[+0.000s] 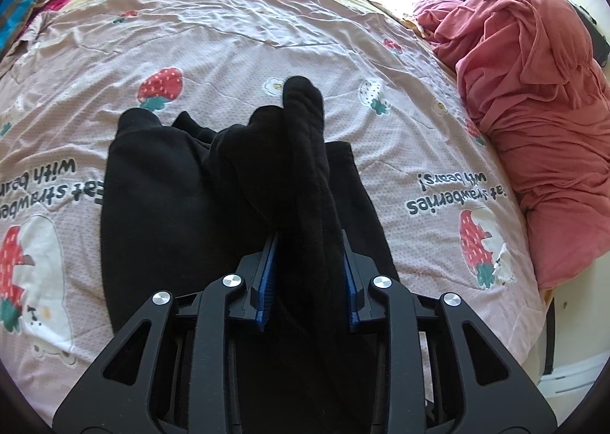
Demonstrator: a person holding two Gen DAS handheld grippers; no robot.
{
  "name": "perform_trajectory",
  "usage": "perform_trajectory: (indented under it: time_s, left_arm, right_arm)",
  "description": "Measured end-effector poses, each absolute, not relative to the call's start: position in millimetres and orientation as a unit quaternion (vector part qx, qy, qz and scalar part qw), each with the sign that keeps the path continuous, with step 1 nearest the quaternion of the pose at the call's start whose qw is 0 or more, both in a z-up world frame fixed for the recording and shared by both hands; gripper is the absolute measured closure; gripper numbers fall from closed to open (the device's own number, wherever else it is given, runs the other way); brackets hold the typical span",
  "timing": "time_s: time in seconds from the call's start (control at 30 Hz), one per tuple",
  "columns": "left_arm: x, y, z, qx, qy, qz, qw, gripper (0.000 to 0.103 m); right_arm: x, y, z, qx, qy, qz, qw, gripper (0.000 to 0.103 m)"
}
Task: Fold small clothes
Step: 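Lift the black sweatshirt edge with both grippers and fold it over onto itself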
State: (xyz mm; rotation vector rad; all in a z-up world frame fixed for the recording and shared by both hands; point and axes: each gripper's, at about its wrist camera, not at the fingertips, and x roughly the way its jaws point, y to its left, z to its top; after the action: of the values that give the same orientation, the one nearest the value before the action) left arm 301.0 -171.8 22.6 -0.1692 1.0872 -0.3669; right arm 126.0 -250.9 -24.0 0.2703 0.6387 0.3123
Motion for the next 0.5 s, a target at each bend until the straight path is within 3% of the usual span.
perform_trajectory:
  time_s: [0.1,0.17,0.2,0.23,0.33,0.5]
  left_arm:
    - [299.3,-174.3,21.1,-0.078,0.511,-0.177,0.837,0.078]
    - [297.8,-172.5,22.8,-0.093,0.504,-0.186,0.838,0.064]
    - [297.1,-170.9,24.1,-0.101,0.501,-0.189,0.838,0.047]
    - [296.0,-168.5,26.3,-0.108,0.498,-0.190,0.839,0.041]
    - [291.2,-162.7,35.6,-0.113,0.482,-0.193,0.847,0.041]
    - [276.4,-137.3,48.9,-0.102,0.447,-0.167,0.873,0.041]
  right_arm:
    - [127.1,-252.6,-26.4,0.137,0.319,0.151,0.926,0.094]
    - [130.6,-255.3,-29.2,0.145,0.327,0.150,0.922,0.093]
    - [131.8,-257.0,-30.9,0.150,0.331,0.149,0.920,0.093]
    - [133.1,-259.1,-33.1,0.156,0.337,0.147,0.917,0.093]
    - [139.0,-268.6,-41.5,0.186,0.357,0.150,0.903,0.090]
    - [144.3,-278.3,-45.8,0.216,0.375,0.156,0.888,0.076]
